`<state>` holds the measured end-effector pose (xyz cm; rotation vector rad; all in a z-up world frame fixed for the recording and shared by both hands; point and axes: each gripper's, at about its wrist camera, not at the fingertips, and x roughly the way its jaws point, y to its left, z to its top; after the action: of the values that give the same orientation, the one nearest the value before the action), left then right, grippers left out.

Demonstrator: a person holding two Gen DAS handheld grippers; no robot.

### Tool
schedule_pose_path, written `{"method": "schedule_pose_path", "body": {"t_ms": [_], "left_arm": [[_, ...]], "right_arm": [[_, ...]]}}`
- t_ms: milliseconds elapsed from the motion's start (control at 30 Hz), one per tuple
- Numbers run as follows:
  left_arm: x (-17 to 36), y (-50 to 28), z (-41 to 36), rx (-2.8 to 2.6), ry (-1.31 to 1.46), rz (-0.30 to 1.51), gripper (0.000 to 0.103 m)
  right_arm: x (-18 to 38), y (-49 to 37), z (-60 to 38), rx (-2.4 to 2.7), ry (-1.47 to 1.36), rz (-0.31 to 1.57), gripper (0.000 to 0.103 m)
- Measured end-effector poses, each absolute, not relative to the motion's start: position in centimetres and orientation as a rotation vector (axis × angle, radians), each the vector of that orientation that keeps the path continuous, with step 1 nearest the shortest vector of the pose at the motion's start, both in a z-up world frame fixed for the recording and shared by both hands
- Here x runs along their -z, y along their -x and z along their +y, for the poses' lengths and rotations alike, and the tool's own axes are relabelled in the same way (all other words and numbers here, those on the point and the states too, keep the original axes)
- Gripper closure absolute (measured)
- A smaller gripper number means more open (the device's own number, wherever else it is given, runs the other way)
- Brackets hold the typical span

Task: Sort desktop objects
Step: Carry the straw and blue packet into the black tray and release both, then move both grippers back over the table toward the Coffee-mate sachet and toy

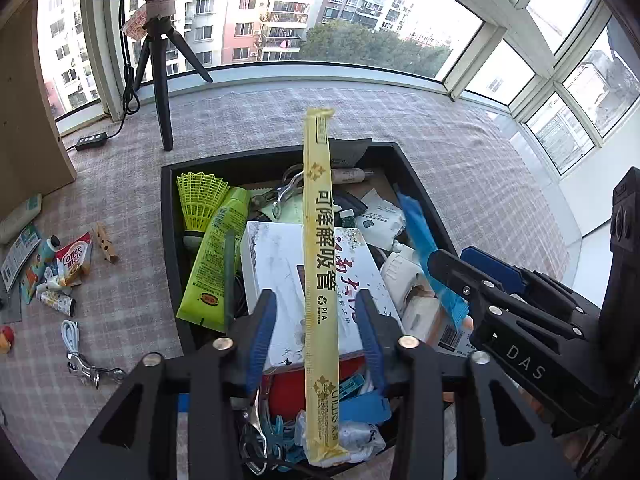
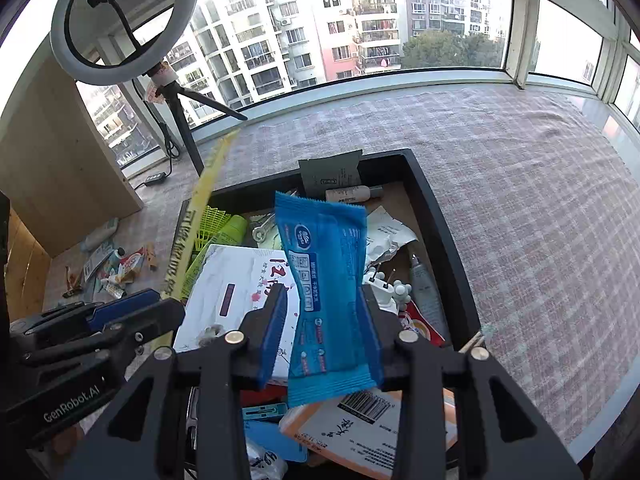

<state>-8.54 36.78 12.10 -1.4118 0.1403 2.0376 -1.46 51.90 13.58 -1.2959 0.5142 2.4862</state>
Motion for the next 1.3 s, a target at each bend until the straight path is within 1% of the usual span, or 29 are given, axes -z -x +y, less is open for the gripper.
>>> {"method": "schedule_pose_path", "body": {"t_ms": [133,433,800,1067,1300], "left_arm": [[-12.0,8.6,36.5,-2.091,1.402,0.186,0.057],[-12.0,9.1,33.8,-2.144,1.418,0.182,0.057],[-12.6,8.1,30.3,-2.191,1.403,0.180,0.057],[-12.9,8.1,25.6,-2.237,1.401,0.162,0.057],[-11.9,9.0,19.2,-2.269,1.450,0.138,0.057]], "right_arm": [[-13.9,1.0,52.6,-2.483,1.272,0.539,0.057],[-13.7,0.6,51.8,-2.473,1.284,0.535,0.057],[-13.9,0.5,47.6,-2.509,1.313,0.493,0.057],[-14.0,1.0,42.2,-2.549,1.336,0.443,0.056],[-13.5,2.4,36.6,-2.587,1.380,0.429,0.056]]}}
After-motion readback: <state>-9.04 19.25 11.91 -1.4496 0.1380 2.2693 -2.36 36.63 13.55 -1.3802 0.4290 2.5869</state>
